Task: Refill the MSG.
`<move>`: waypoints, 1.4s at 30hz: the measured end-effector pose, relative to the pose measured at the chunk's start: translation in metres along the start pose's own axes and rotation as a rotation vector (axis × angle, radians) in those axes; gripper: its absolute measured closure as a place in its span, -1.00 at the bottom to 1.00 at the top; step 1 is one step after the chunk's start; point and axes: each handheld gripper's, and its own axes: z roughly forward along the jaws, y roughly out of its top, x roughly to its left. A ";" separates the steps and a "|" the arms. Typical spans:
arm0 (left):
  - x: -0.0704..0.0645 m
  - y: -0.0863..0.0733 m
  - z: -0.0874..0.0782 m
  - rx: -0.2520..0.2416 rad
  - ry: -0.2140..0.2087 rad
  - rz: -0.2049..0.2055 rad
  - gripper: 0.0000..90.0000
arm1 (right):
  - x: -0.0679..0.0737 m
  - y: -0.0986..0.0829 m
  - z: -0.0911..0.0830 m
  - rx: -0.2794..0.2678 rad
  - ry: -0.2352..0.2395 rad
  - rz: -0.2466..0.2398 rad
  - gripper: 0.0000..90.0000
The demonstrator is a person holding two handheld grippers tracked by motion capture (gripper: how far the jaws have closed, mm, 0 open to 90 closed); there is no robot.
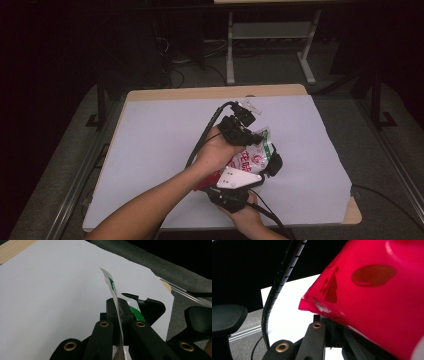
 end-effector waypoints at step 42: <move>0.003 -0.002 -0.035 -0.086 -0.126 0.021 1.00 | -0.010 -0.007 0.004 0.024 -0.020 0.025 1.00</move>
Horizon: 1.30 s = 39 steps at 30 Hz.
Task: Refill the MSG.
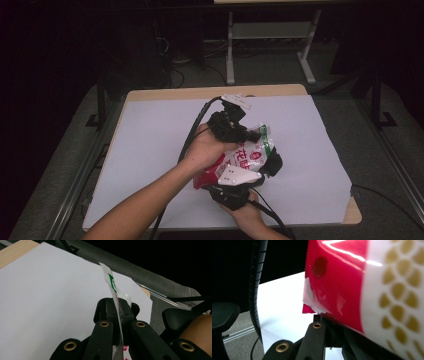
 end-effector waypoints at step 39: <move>0.004 -0.013 -0.053 -0.129 -0.079 0.033 1.00 | -0.006 0.000 -0.001 0.024 -0.067 0.019 1.00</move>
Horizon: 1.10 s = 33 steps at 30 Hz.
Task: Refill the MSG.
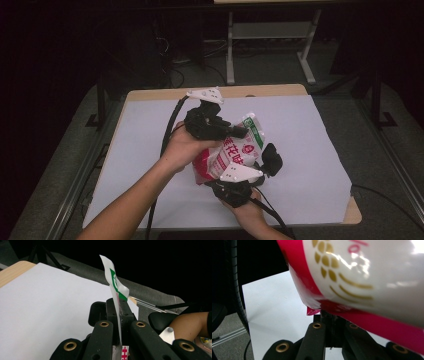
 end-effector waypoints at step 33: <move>0.041 -0.060 -0.054 -0.245 0.072 -0.093 1.00 | -0.006 0.003 -0.010 0.031 -0.001 0.033 1.00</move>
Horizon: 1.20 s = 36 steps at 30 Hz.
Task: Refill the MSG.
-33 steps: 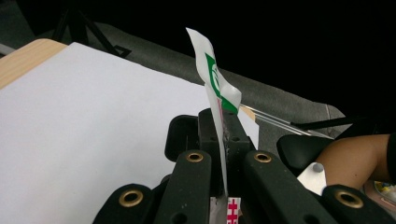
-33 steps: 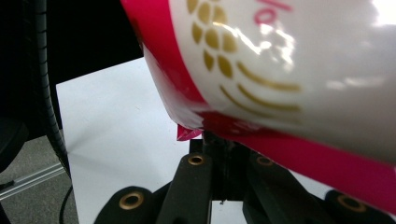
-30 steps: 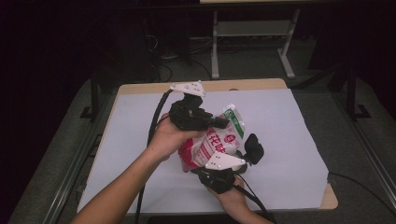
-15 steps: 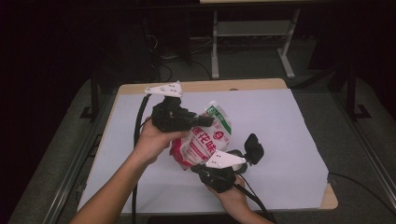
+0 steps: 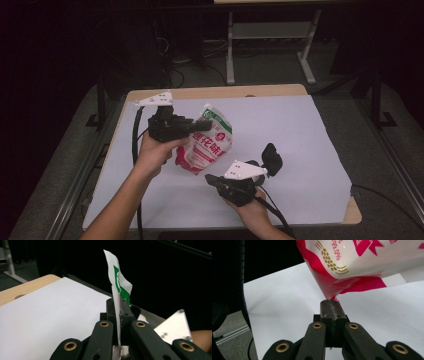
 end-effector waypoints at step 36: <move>0.045 -0.046 -0.024 -0.027 0.095 -0.012 1.00 | -0.050 0.009 -0.048 0.037 0.096 -0.019 1.00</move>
